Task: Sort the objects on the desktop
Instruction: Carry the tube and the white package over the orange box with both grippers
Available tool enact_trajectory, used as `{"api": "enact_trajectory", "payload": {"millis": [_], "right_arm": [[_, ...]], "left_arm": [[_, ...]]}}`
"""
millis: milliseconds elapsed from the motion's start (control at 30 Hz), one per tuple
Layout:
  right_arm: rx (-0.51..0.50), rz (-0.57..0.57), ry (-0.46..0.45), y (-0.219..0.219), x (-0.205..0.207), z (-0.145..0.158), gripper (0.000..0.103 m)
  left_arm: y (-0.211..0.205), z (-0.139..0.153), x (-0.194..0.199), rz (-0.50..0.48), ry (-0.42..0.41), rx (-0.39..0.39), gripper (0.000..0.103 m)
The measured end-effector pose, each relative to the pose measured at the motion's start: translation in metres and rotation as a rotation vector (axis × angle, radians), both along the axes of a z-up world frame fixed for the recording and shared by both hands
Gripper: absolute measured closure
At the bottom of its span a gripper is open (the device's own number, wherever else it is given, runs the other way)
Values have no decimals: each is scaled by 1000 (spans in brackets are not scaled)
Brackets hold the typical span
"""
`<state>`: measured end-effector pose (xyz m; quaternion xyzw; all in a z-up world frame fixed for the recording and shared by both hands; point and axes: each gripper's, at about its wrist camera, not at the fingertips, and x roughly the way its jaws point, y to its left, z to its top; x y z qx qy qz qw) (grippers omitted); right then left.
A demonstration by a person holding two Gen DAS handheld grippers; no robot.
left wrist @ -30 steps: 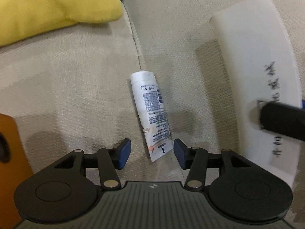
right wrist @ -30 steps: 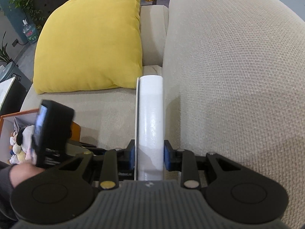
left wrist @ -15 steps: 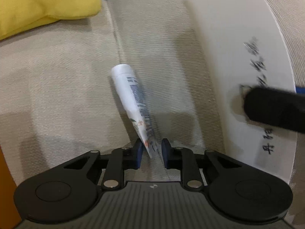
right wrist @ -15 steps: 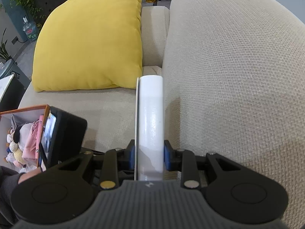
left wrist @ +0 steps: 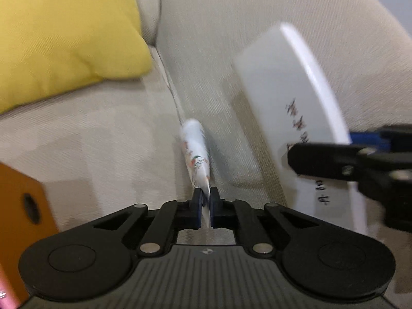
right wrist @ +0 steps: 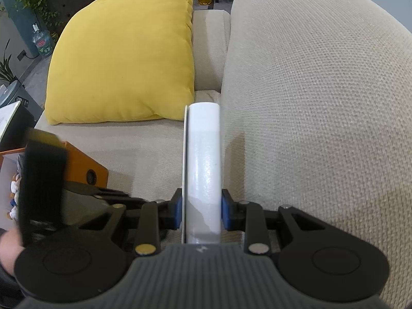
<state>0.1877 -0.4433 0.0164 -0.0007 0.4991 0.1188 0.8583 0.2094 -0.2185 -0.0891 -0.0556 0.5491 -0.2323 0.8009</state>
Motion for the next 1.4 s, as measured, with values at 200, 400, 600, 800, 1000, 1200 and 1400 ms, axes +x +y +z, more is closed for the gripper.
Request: {"api": "enact_trajectory", "payload": {"millis": [200,400,600,800,1000,1200,1400], "right_arm": [[5,23,5,9,-5,1,72],[10,104,-20,40,-19,7,72],[49,214,-94,67,-46,34,72],[100,310,-151,101,-99,71,72],[115,445,-153,152,-123,67,72],[9,730,-148,216,-135,42,72],[-120,1120,-73,281,-135,1,72]], "left_arm": [[4,43,-23,7,-76,-14,101],[24,97,-42,12,-137,-41,101],[89,136,-75,52,-222,-74,101],[158,152,-113,167,-264,-71,101],[201,130,-132,273,-254,-31,101],[244,119,-151,359,-227,-10,101],[285,126,-177,426,-223,50,101]]}}
